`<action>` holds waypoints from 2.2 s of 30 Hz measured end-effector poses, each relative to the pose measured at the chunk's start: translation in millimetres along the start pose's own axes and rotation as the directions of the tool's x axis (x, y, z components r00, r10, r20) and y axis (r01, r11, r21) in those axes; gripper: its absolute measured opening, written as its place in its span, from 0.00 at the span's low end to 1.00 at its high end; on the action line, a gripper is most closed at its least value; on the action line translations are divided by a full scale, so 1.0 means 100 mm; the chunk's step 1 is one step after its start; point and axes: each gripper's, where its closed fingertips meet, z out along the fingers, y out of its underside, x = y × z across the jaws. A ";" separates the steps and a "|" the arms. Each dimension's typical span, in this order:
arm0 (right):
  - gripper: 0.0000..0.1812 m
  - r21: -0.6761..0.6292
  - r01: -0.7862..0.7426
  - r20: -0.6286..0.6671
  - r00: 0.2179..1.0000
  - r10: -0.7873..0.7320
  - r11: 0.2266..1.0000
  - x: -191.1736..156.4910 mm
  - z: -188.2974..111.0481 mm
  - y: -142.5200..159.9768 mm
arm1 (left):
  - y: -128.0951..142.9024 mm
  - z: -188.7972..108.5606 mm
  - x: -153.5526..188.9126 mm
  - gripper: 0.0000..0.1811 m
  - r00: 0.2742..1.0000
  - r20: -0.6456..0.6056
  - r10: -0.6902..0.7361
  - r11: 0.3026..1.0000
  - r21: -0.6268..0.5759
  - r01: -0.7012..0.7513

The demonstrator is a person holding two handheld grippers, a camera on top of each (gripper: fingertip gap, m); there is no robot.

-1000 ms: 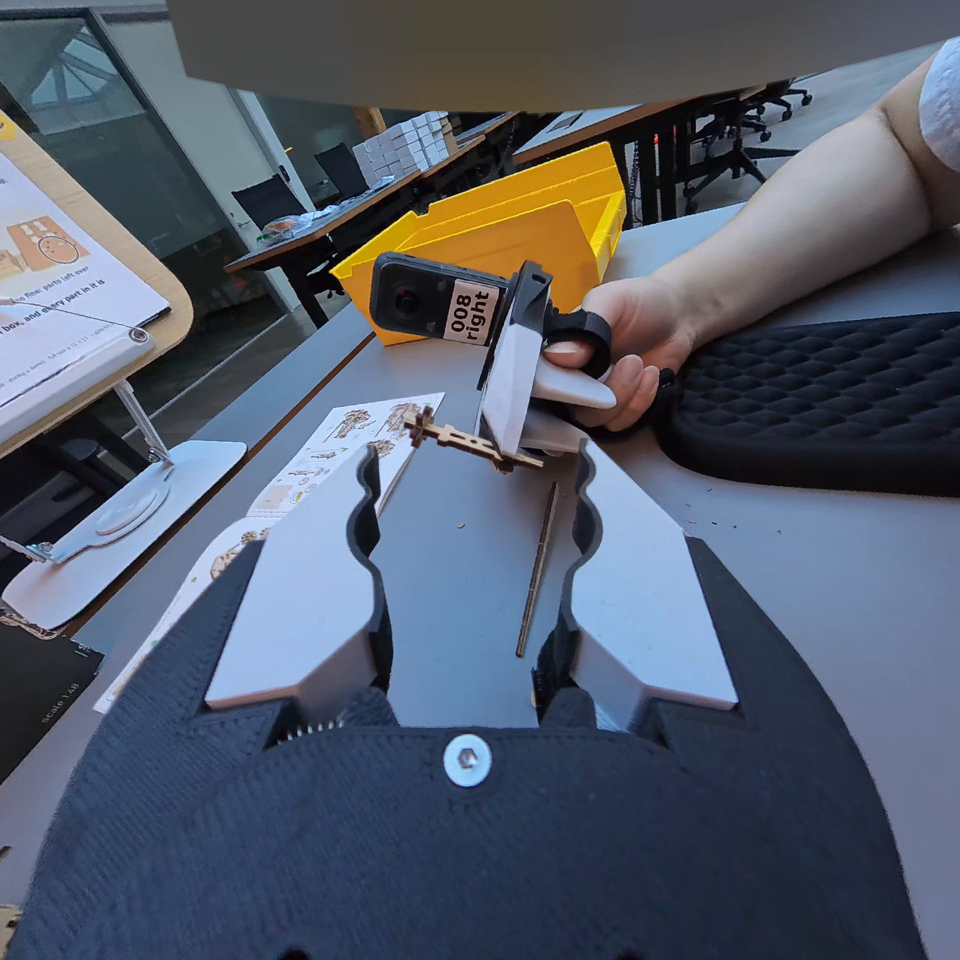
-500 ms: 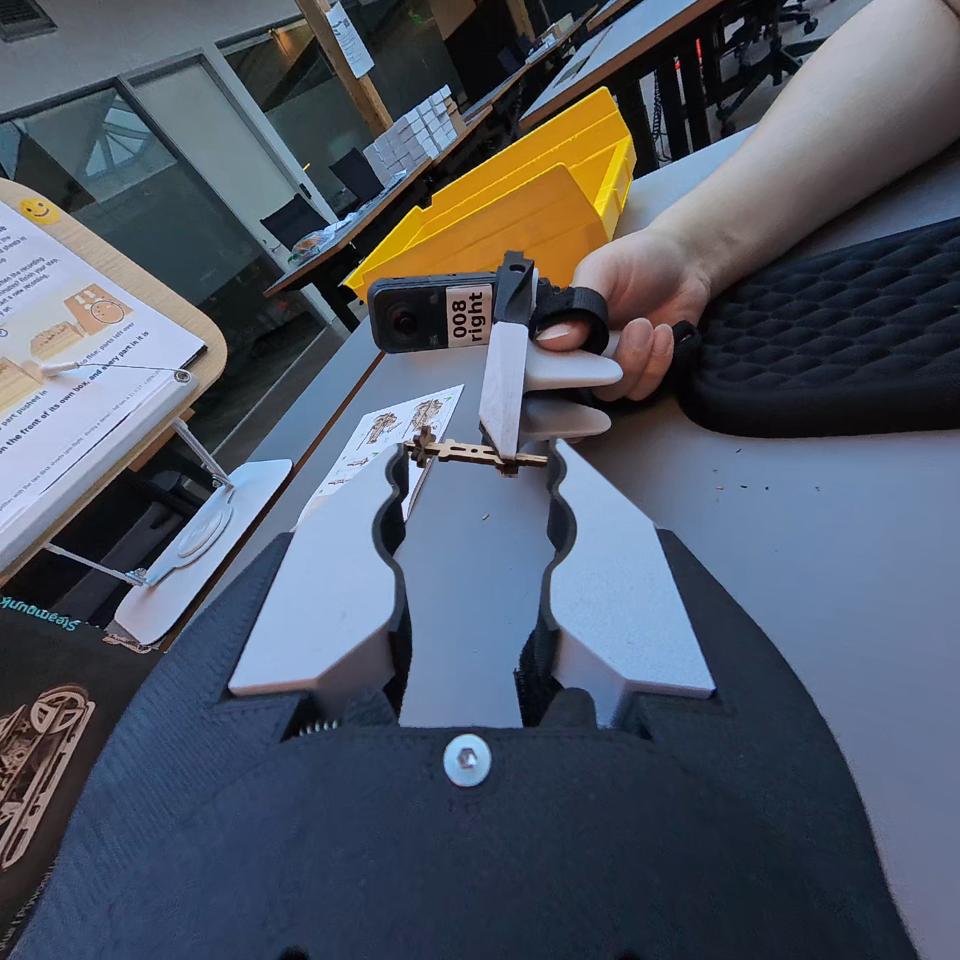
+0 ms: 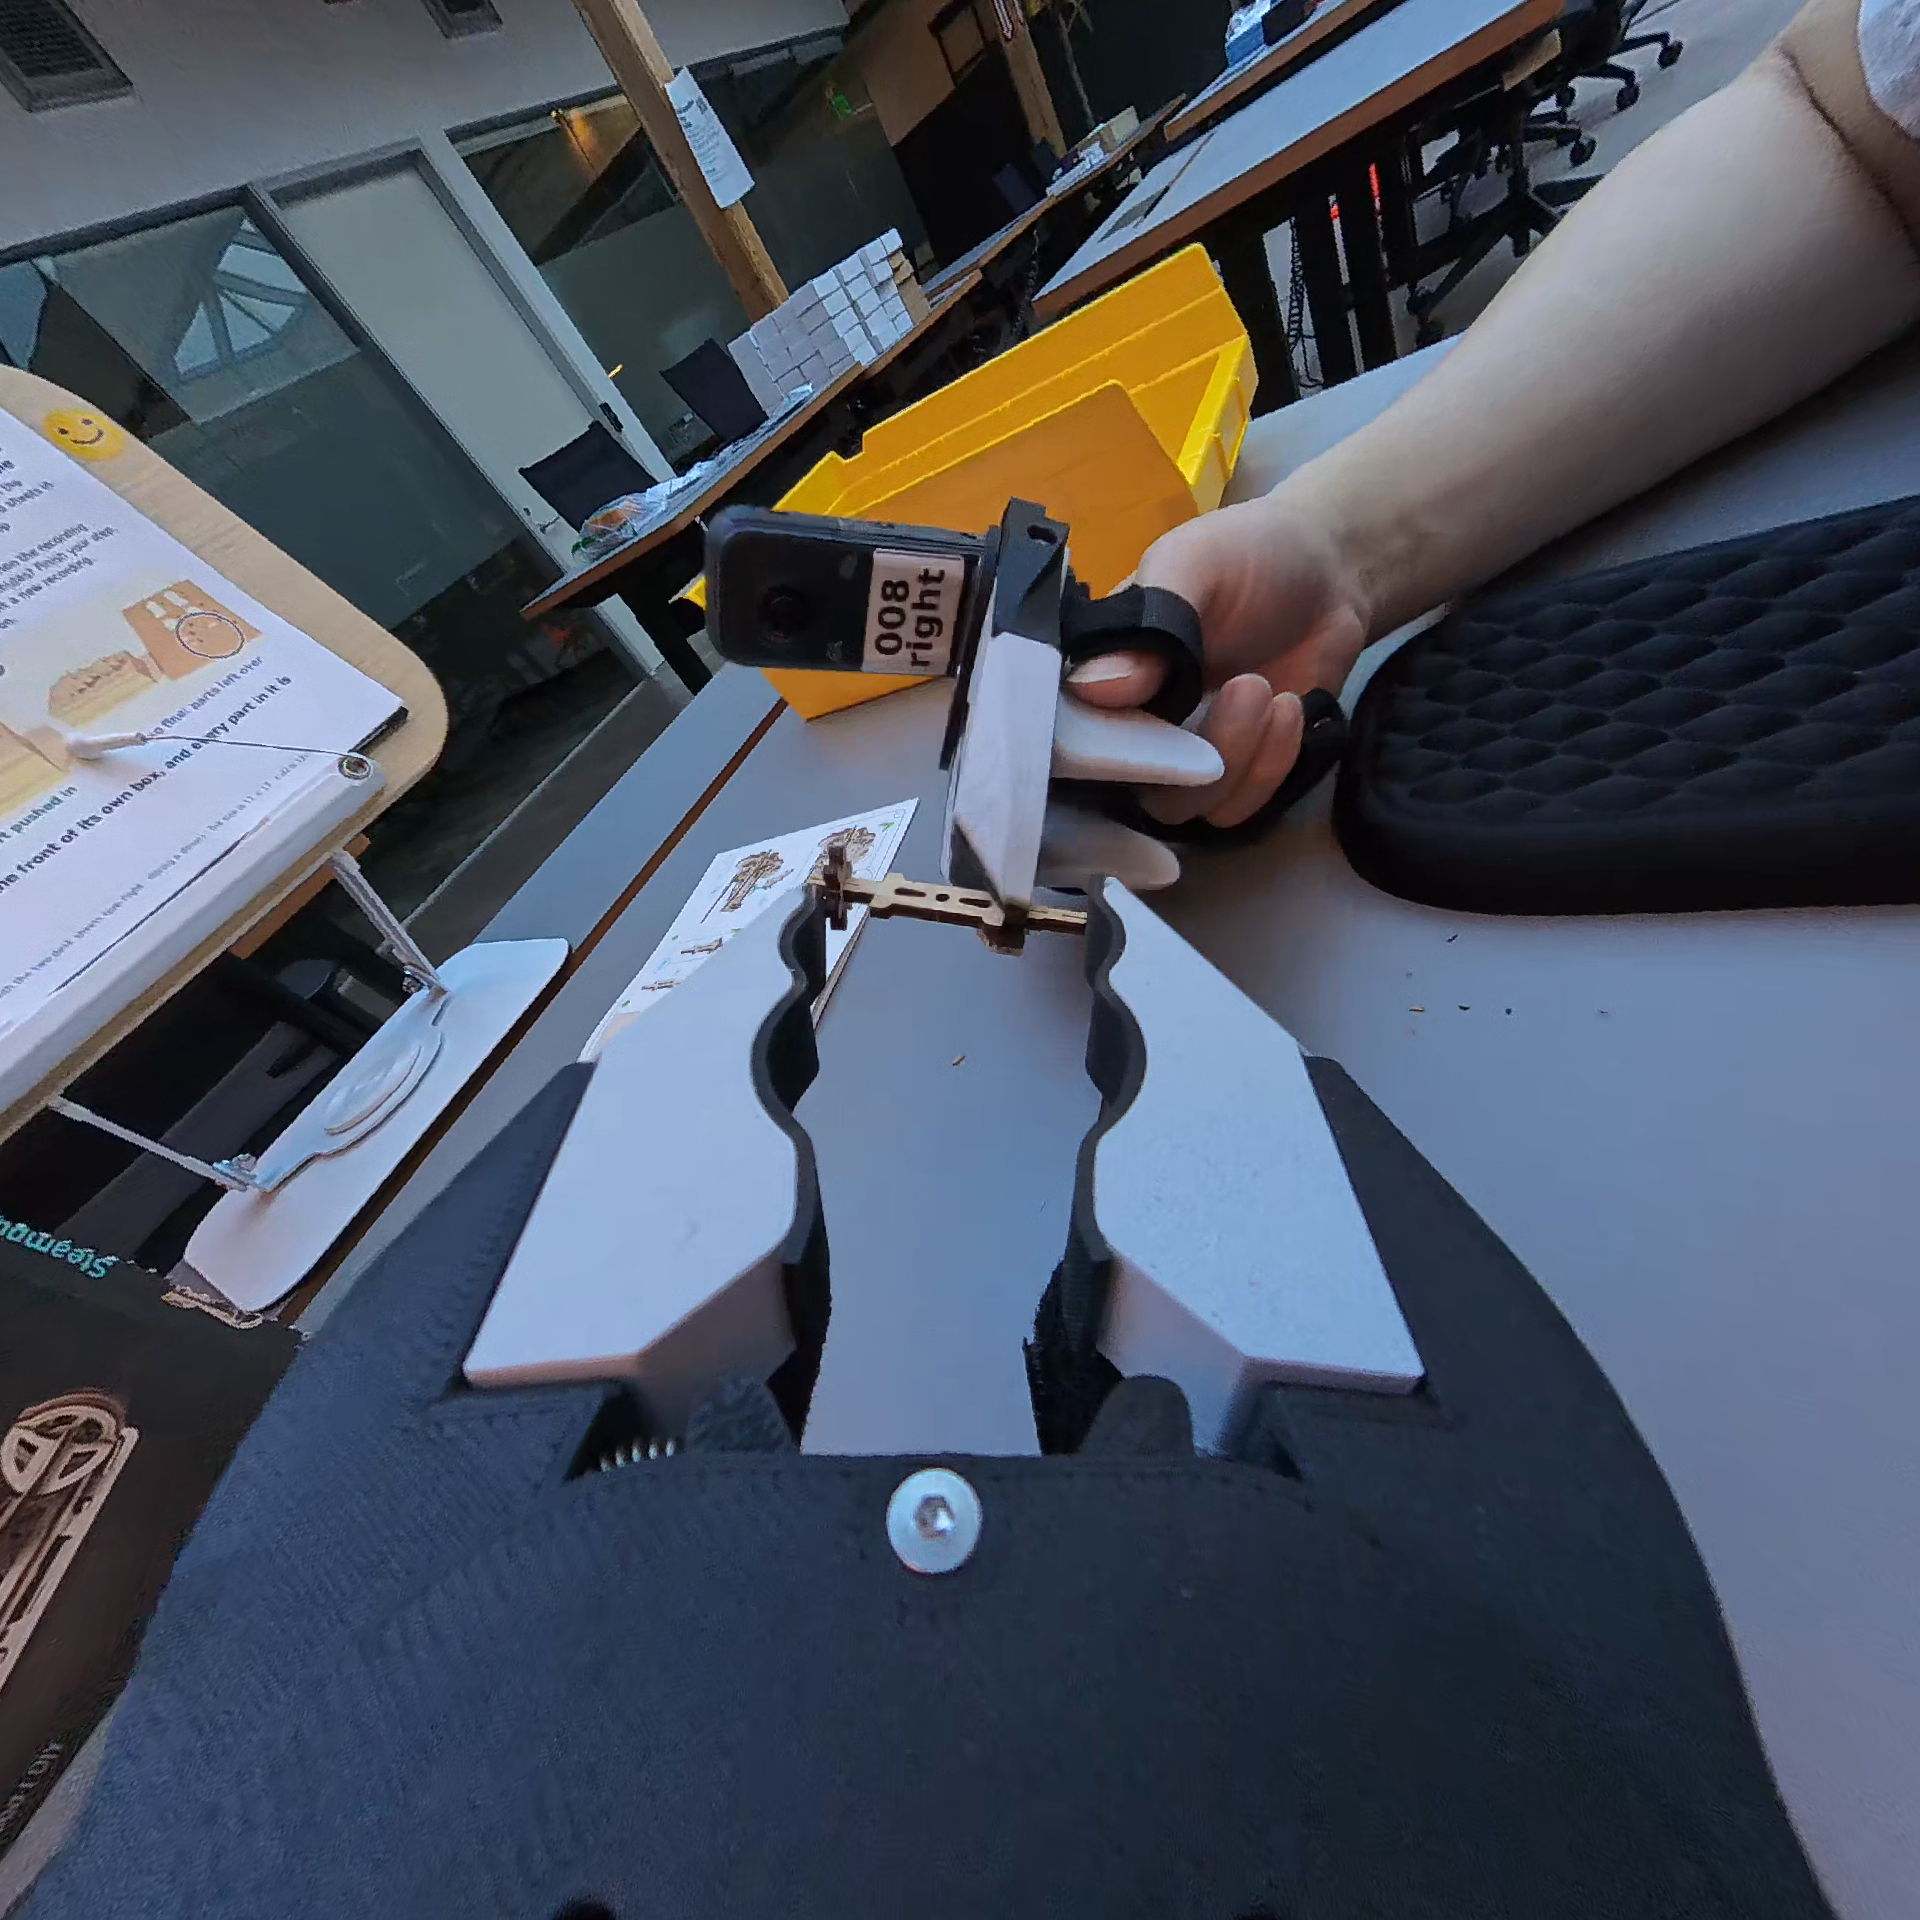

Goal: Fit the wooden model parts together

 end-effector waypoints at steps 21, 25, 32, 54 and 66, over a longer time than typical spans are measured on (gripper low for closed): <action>0.19 -0.316 0.854 -0.313 0.316 -0.895 0.412 -0.16 -0.10 -0.17 | -0.20 -0.06 0.03 0.26 0.989 -0.078 -0.129 0.985 0.107 0.137; 0.20 -0.348 0.863 -0.317 0.259 -0.912 0.366 -0.16 -0.08 -0.16 | -0.21 -0.07 0.02 0.26 0.987 -0.082 -0.137 0.983 0.111 0.146; 0.19 -0.387 0.864 -0.320 0.202 -0.925 0.323 -0.14 -0.07 -0.15 | -0.19 -0.06 0.06 0.26 0.987 -0.095 -0.130 0.986 0.097 0.139; 0.18 -0.420 0.875 -0.369 0.077 -0.926 0.241 -0.21 -0.05 -0.21 | -0.25 -0.06 0.01 0.26 0.992 -0.057 -0.115 0.987 0.106 0.120; 0.16 -0.417 0.882 -0.377 0.055 -0.925 0.222 -0.23 -0.04 -0.21 | -0.29 -0.08 0.00 0.26 0.994 -0.044 -0.097 0.988 0.112 0.102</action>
